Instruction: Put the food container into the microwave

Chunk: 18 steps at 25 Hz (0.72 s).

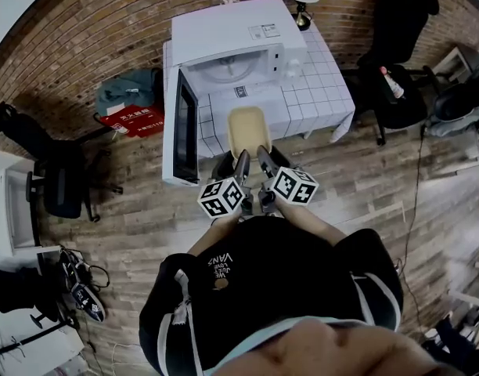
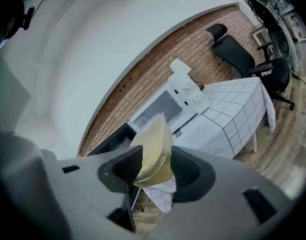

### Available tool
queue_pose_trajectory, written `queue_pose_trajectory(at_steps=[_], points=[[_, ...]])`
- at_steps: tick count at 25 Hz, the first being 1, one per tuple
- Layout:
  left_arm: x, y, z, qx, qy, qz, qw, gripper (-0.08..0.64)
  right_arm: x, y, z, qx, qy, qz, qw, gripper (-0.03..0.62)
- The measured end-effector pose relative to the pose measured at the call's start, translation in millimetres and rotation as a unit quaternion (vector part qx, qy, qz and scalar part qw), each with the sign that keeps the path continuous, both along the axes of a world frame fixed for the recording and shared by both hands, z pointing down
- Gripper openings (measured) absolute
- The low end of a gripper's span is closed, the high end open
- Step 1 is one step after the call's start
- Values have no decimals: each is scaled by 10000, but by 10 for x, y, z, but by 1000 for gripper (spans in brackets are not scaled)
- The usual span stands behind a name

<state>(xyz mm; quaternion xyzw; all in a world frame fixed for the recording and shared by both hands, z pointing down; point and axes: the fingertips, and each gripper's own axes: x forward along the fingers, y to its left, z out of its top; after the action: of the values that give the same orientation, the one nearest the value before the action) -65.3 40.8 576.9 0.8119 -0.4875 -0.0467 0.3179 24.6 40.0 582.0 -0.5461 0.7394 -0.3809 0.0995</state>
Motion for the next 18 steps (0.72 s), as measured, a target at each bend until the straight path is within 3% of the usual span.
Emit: queue_pose_trajectory(at_steps=[18], points=[[361,-9,97,-72,5,-438,9990,193,362,-103,103,-91,5,-516,9986,160]])
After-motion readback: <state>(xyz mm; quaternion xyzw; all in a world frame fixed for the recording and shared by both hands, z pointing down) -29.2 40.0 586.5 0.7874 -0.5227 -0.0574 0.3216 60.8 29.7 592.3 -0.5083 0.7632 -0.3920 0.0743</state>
